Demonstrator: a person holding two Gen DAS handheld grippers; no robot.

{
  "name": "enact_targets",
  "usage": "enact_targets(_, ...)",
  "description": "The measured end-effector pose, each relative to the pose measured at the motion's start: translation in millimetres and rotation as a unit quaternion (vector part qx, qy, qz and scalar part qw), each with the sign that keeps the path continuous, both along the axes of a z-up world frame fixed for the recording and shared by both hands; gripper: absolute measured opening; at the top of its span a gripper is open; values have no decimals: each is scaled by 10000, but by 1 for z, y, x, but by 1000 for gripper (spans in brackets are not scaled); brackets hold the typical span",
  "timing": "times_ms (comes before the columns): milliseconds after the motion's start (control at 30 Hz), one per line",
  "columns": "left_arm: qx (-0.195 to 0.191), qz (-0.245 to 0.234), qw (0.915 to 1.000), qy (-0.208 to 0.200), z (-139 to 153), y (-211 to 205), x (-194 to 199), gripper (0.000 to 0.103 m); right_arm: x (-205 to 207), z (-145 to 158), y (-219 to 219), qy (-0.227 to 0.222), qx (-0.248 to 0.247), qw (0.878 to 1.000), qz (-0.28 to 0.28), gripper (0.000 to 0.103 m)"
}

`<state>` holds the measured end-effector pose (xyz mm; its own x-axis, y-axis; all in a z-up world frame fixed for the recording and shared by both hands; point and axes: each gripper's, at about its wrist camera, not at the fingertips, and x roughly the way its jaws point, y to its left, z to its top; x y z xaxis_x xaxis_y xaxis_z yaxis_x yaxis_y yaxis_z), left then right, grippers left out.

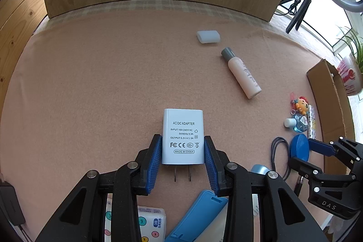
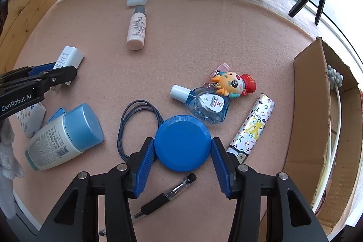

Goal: Organize objects
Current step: 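Lift the adapter with the left tool while the right tool carries the tape measure to the box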

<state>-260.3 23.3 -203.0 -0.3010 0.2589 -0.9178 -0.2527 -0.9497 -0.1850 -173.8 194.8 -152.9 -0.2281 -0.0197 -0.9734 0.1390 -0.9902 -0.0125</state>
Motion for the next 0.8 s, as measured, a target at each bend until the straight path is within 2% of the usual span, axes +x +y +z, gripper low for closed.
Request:
enact_targets(200, 91, 55, 9999, -15, 1, -5, 6, 39, 15, 10, 21, 140, -481, 9985, -196, 46)
enact_targets(467, 235, 175, 9996, -18, 5, -14, 14, 39, 36, 35, 58, 431, -850, 9937, -593, 46)
enact_targets(667, 265, 13, 9994, 204, 26, -2, 27, 39, 57, 62, 78, 811, -859, 9903, -736, 46)
enact_targets(800, 364, -167, 9988, 293, 38, 21, 33, 39, 70, 76, 99, 966, -934, 9870, -885, 46)
